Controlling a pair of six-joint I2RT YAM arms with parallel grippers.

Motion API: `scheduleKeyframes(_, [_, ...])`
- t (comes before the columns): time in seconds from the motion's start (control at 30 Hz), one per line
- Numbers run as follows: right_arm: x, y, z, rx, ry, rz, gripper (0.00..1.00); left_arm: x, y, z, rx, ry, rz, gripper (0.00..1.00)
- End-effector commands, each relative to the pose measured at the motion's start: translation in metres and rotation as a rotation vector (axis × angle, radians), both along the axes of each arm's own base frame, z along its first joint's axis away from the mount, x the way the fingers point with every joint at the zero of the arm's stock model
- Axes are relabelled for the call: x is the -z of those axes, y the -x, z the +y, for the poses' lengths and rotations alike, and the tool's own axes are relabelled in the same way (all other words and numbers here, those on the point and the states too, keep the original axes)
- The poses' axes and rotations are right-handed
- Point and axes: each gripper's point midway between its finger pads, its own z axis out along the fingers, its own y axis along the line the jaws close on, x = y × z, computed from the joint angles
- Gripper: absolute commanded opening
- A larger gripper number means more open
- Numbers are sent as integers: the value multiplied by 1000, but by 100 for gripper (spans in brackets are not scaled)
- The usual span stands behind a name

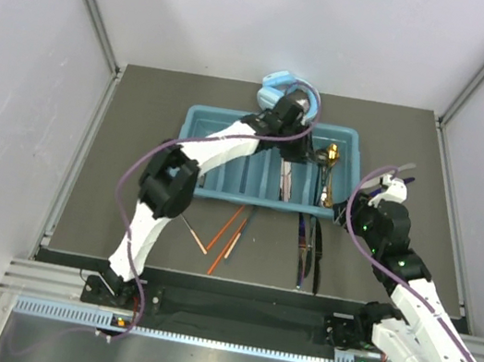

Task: Sort the eating utensils into containers
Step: Place the spoon in the storage box, then pick up the knife at the center of the board.

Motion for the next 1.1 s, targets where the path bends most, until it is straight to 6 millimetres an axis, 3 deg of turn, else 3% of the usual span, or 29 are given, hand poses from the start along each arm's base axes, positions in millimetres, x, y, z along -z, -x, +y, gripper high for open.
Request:
scheduleKeyframes(0.0, [-12, -9, -4, 22, 4, -46, 58, -85, -8, 82, -113, -51, -198, 42])
scheduleKeyframes(0.07, [-12, -11, -3, 18, 3, -41, 58, -103, 3, 107, -136, -41, -205, 42])
scheduleKeyframes(0.1, [-11, -12, -2, 13, 5, -32, 58, -107, 0, 125, -164, -41, -204, 42])
scheduleKeyframes(0.17, [-9, -13, 0, -1, 14, -21, 58, -114, 12, 151, -186, -69, -203, 42])
scheduleKeyframes(0.27, [-3, -13, 2, -38, 45, 3, 58, -115, 20, 193, -243, -150, -194, 41])
scheduleKeyframes(0.37, [9, -7, 13, -113, 48, 47, 57, -98, 36, 244, -321, -285, -104, 38])
scheduleKeyframes(0.4, [17, -4, 18, -144, 36, 73, 57, -88, 50, 259, -334, -345, -48, 37])
scheduleKeyframes(0.5, [28, 1, 27, -184, 8, 107, 56, -83, 76, 286, -392, -422, -20, 35])
scheduleKeyframes(0.53, [30, 2, 29, -193, 2, 110, 55, -96, 86, 299, -439, -432, -56, 35])
scheduleKeyframes(0.57, [28, 3, 31, -201, -6, 102, 55, -87, 96, 307, -462, -445, -40, 36])
scheduleKeyframes(0.6, [28, 4, 33, -210, -15, 91, 55, -91, 102, 313, -495, -441, -56, 39])
scheduleKeyframes(0.63, [27, 4, 33, -213, -19, 84, 55, -110, 110, 326, -565, -419, -113, 40])
scheduleKeyframes(0.67, [23, 5, 34, -224, -20, 68, 55, -102, 119, 334, -610, -418, -98, 41])
scheduleKeyframes(0.73, [17, 9, 44, -291, -32, 42, 56, -115, 136, 348, -677, -376, -143, 42])
scheduleKeyframes(0.77, [11, 12, 47, -312, -45, 24, 56, -101, 146, 355, -714, -383, -111, 43])
scheduleKeyframes(0.83, [4, 18, 64, -388, -93, 2, 56, -97, 161, 358, -724, -357, -108, 43])
scheduleKeyframes(0.87, [2, 21, 70, -407, -103, 6, 57, -78, 171, 359, -734, -363, -53, 43])
scheduleKeyframes(1.0, [2, 36, 110, -509, -37, 42, 58, -43, 190, 355, -729, -350, 53, 42])
scheduleKeyframes(1.07, [11, 38, 113, -480, -21, 101, 59, -30, 194, 351, -719, -345, 95, 42])
